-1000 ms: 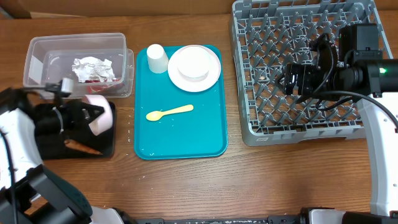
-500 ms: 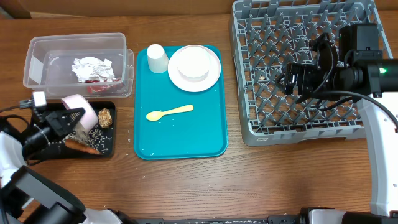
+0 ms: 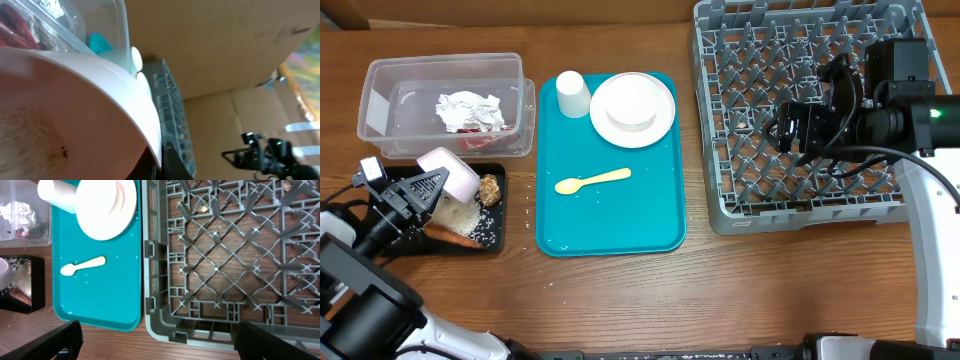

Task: Sort waste into correct bins and load items into the dishwasher
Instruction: 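Carry the pink rice bowl over the black tray and tip rice out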

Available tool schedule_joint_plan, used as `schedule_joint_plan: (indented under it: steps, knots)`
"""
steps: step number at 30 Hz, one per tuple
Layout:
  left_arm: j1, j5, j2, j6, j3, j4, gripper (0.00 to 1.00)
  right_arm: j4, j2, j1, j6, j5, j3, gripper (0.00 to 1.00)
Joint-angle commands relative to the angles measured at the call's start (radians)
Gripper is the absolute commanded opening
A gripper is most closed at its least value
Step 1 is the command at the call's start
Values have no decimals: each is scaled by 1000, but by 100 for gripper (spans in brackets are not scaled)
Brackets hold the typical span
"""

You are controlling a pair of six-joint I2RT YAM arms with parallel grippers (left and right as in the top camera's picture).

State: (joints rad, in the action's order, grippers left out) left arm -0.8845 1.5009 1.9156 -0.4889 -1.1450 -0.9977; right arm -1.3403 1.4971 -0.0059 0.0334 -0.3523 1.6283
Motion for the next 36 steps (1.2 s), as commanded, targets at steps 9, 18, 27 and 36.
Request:
schedule_joint_plan:
  steps: [9, 18, 27, 36]
  knots:
    - [-11, 82, 6, 69, 6, -9, 4, -2, -7, 5, 5, -9, 1, 100]
    - [-41, 81, 3, 61, 6, -66, 4, 1, -7, 5, 5, -9, 1, 100]
    - [18, 11, -180, -259, -97, -336, 4, 1, -7, 5, 5, -9, 1, 100]
    - [412, -465, -395, -17, -164, -229, 4, 19, -7, 5, 5, -9, 1, 100]
